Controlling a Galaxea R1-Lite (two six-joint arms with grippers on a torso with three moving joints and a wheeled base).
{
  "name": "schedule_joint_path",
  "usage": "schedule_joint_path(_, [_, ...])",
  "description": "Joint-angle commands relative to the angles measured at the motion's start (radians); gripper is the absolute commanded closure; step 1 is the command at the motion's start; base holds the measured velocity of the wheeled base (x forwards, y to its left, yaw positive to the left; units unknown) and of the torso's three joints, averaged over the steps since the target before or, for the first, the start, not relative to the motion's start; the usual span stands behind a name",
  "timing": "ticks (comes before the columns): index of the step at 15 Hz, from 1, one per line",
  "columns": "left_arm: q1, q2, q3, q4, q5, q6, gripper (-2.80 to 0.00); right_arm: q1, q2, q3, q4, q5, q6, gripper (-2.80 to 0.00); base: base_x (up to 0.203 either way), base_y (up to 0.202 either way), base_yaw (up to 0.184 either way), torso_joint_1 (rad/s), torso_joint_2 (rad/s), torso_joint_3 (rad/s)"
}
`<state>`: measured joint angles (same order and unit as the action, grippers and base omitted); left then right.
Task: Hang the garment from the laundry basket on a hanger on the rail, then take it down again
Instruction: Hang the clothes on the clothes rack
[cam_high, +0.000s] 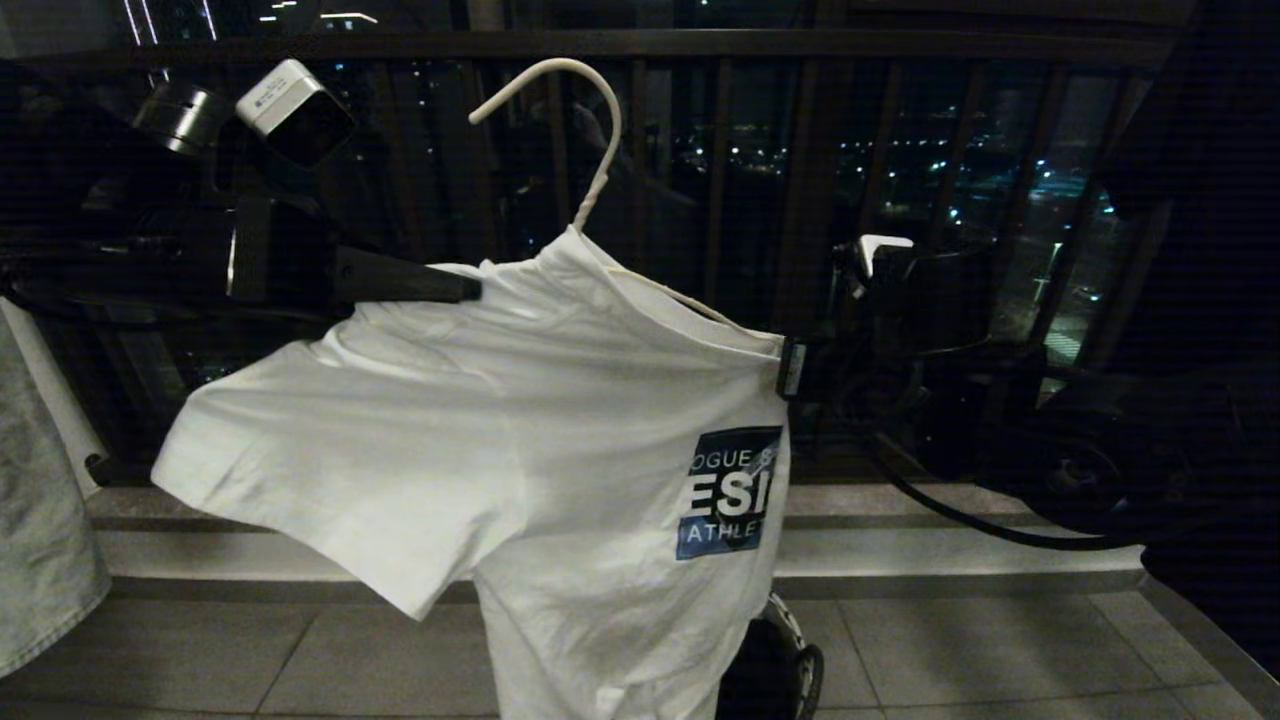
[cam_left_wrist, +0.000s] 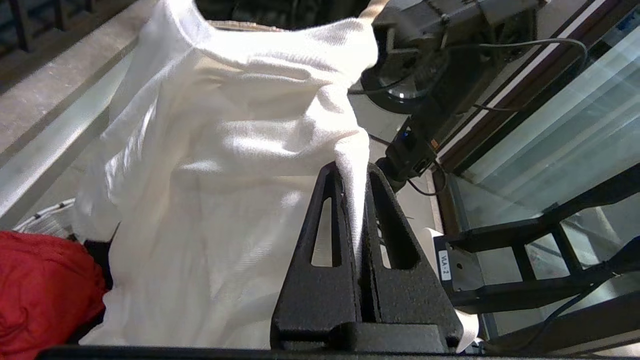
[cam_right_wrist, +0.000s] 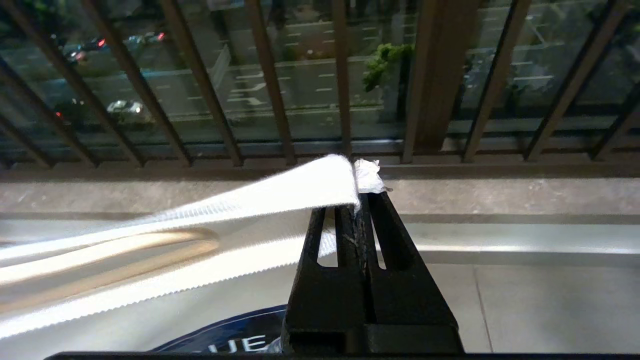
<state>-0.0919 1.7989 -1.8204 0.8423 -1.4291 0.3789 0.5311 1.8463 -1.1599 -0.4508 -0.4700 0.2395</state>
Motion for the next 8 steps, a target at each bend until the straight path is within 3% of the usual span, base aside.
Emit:
schedule_joint_path(1, [-0.003,0.03,-0.003,0.004,-0.008,0.002,0.0,-0.002,-0.028,0.0,-0.005,-0.003,0.001,0.0,0.0,0.0,0.0,0.0,0.0,0.0])
schedule_joint_path(8, [-0.044,0.105,-0.004,0.003,-0.008,0.008,0.0,0.013,-0.064,-0.004,-0.009,-0.01,-0.014,0.0,0.0,0.0,0.0,0.0,0.0,0.0])
